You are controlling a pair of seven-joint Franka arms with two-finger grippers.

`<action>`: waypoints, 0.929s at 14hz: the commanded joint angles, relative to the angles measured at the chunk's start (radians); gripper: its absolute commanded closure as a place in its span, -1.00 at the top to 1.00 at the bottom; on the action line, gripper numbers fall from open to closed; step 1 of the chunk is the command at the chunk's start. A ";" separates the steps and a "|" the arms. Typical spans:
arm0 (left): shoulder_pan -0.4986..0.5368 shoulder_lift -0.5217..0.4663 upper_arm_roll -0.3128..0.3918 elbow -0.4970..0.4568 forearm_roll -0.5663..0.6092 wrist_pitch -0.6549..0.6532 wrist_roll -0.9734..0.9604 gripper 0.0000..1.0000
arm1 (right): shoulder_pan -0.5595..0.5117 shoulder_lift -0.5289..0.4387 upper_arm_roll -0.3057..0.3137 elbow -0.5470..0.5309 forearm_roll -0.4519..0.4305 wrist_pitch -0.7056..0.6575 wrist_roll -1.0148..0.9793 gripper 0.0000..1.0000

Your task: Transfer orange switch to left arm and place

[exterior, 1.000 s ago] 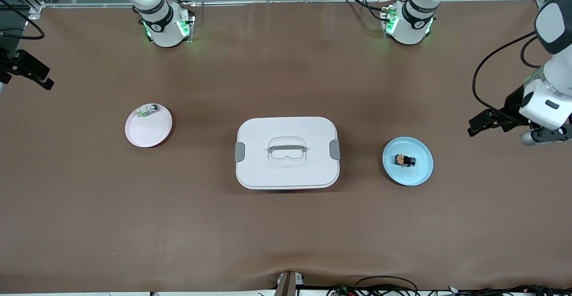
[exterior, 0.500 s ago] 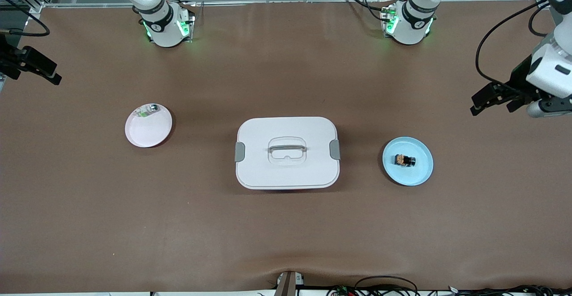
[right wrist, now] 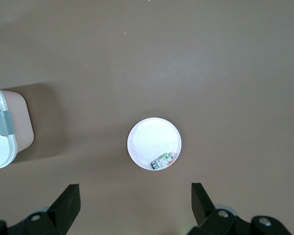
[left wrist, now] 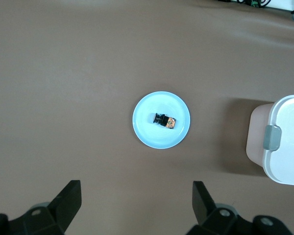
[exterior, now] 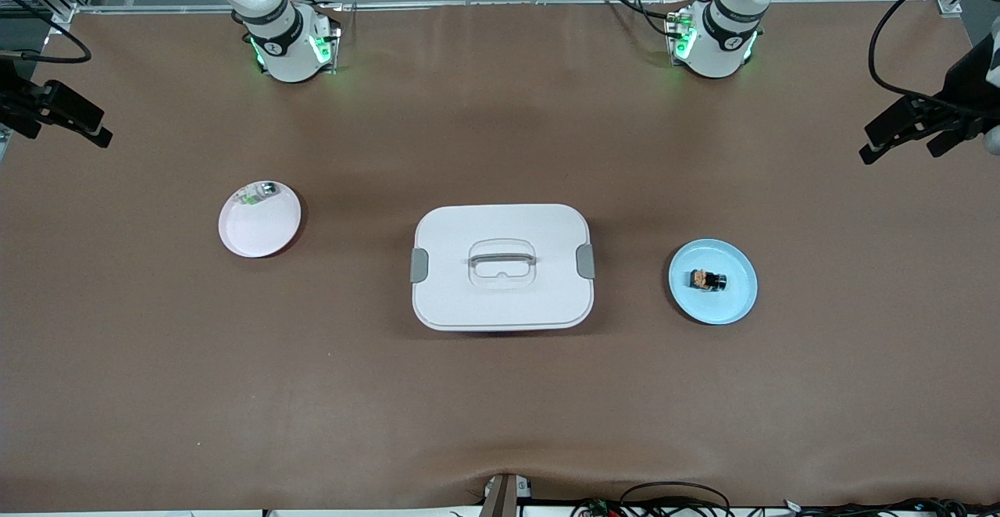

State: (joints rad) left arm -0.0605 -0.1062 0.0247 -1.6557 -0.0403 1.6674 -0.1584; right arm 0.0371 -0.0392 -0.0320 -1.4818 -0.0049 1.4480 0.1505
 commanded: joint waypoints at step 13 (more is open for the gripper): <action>-0.002 0.013 0.011 0.027 0.003 -0.029 0.074 1.00 | 0.001 -0.034 0.017 -0.034 0.000 -0.014 0.043 1.00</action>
State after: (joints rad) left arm -0.0609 -0.0957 0.0291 -1.6508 -0.0403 1.6597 -0.1007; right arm 0.0377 -0.0445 -0.0217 -1.4874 -0.0049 1.4283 0.1602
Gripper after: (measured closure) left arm 0.000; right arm 0.000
